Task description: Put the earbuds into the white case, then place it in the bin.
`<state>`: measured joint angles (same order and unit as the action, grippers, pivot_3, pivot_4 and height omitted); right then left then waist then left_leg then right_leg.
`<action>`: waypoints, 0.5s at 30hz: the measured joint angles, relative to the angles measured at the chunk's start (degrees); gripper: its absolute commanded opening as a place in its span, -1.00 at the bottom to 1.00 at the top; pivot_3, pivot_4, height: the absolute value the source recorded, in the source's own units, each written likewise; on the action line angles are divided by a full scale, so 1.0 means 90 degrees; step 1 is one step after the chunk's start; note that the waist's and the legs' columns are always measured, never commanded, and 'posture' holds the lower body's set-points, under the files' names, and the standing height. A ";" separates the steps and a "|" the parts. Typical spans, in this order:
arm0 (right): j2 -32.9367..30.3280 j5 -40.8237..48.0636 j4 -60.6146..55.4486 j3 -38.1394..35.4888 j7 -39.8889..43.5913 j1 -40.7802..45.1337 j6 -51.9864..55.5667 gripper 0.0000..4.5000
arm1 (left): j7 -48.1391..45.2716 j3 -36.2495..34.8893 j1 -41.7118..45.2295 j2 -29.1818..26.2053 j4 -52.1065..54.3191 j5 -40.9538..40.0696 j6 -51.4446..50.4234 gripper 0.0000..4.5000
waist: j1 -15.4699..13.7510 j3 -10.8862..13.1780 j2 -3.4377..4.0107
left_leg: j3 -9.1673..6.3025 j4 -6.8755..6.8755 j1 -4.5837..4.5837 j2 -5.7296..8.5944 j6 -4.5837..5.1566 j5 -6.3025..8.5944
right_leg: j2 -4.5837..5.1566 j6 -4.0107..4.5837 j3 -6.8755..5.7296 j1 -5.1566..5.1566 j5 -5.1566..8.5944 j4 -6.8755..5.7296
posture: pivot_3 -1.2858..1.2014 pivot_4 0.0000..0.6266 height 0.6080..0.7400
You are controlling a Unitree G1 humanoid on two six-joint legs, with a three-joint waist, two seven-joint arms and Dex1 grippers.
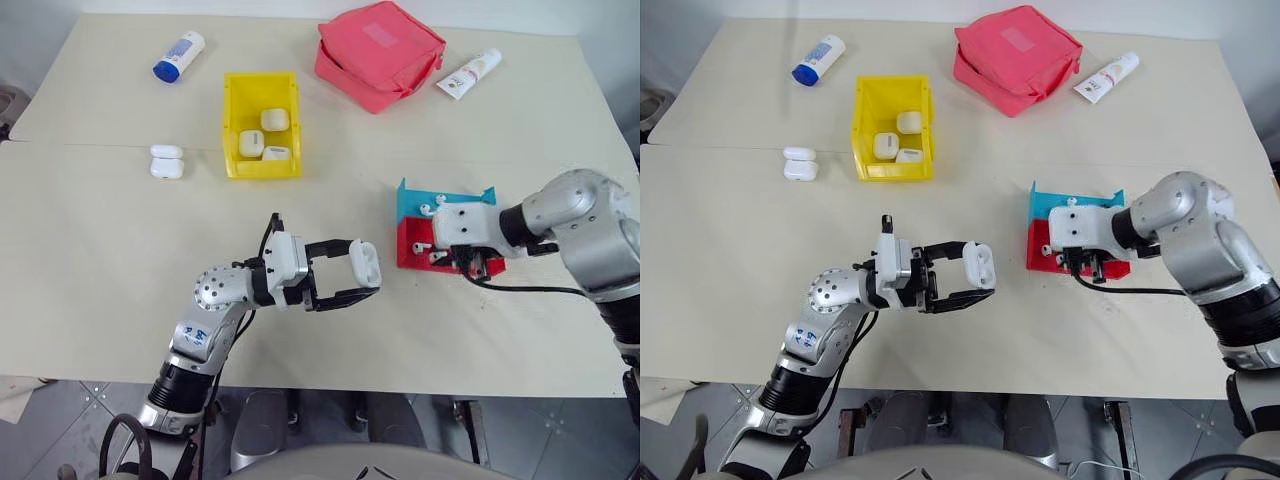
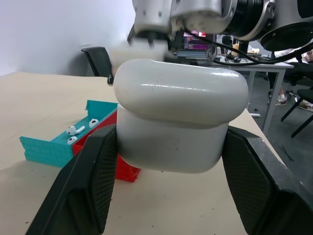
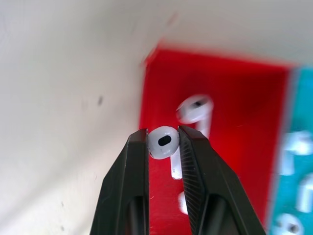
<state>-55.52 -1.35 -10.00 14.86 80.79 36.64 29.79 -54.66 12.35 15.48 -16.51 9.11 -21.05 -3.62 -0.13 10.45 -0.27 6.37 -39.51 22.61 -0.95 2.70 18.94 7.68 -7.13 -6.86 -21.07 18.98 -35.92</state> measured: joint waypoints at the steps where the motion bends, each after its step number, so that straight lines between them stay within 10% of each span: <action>1: -0.0008 0.0203 -0.0161 -0.0238 -0.0023 -0.0125 0.0177 -0.78 | -0.0033 -0.0009 0.0015 -0.0010 -0.0082 -0.0001 0.0001 0.25 | -0.0006 0.0000 0.0000 | -0.0006 0.0000 -0.0001 0.0000 0.0000 0.0000 | 0.0001 0.0000 0.0001 0.0007 0.0000 0.0004 | 0.03 -0.52 1.00; 9: 0.1160 0.3018 -0.1584 -0.3130 -0.0798 -0.1546 0.1462 -0.78 | -0.0630 -0.0143 0.0257 0.0084 -0.0663 -0.0276 0.0198 0.25 | -0.0061 0.0000 0.0000 | -0.0055 -0.0002 -0.0008 0.0005 -0.0001 0.0001 | 0.0002 0.0000 -0.0004 0.0052 0.0000 0.0031 | 0.03 -0.52 1.00; 15: 0.2435 0.4638 -0.2528 -0.3515 -0.2256 -0.1669 0.2038 -0.78 | -0.1110 -0.0323 0.0671 0.0289 -0.1215 -0.0595 0.0348 0.25 | -0.0037 -0.0002 0.0004 | -0.0056 -0.0001 -0.0010 0.0006 -0.0004 0.0000 | -0.0003 0.0000 -0.0004 0.0051 0.0000 0.0028 | 0.03 -0.52 1.00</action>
<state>-33.61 40.39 -32.75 -16.77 60.49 21.62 48.13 -64.65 9.45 21.52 -13.91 -1.82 -26.40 -0.49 -0.45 10.44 -0.24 5.87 -39.52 22.52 -0.90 2.67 18.95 7.65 -7.12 -6.90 -20.61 18.98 -35.67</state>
